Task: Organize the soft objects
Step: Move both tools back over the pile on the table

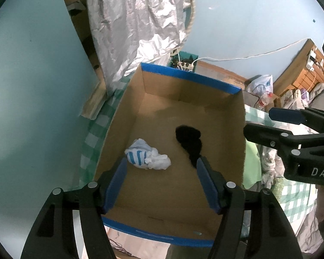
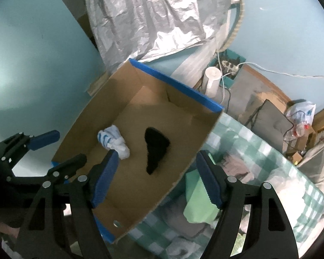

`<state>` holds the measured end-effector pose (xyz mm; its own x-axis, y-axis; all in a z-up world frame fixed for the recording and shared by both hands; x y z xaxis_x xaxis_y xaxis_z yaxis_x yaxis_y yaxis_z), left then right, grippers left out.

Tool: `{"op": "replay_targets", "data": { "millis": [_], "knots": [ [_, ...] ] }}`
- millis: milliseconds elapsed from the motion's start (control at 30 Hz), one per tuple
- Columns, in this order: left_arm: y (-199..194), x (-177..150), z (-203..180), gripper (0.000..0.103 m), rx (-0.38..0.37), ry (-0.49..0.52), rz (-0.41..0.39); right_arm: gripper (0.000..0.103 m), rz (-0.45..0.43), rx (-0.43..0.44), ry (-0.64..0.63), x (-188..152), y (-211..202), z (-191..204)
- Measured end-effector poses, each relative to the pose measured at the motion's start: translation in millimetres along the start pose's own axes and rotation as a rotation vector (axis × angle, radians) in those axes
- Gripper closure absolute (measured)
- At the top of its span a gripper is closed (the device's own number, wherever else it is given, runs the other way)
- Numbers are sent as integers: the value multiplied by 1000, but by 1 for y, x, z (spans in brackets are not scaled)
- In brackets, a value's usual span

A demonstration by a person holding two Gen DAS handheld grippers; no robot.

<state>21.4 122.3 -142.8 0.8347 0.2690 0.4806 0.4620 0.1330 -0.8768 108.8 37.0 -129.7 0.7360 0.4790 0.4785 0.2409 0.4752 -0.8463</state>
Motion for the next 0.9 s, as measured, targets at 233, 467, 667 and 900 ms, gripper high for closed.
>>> {"op": "replay_targets", "data": {
  "millis": [233, 467, 667, 900],
  "knots": [
    [-13, -3, -15, 31, -10, 18, -15, 25, -21, -35, 23, -10, -19, -21],
    [-17, -8, -41, 31, -34, 62, -11, 24, -29, -77, 68, -25, -40, -53],
    [-16, -14, -68, 31, -59, 117, 5, 23, -32, -119, 114, -42, -56, -85],
    [-16, -16, -94, 27, -86, 177, 14, 23, -35, -157, 182, -62, -71, -121]
  ]
}}
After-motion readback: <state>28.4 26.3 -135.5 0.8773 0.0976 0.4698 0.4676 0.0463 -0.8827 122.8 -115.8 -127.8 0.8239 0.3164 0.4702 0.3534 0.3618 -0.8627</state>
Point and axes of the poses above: each gripper's, at about its wrist camera, not at the fingertips, and y roughly the way its jaws point, z to its left, x to its top, the point moved 5 cm from there along y, roughly the way its jaws point, and after that the axes turned 6 degrees about -z, right-handed, at the moved point
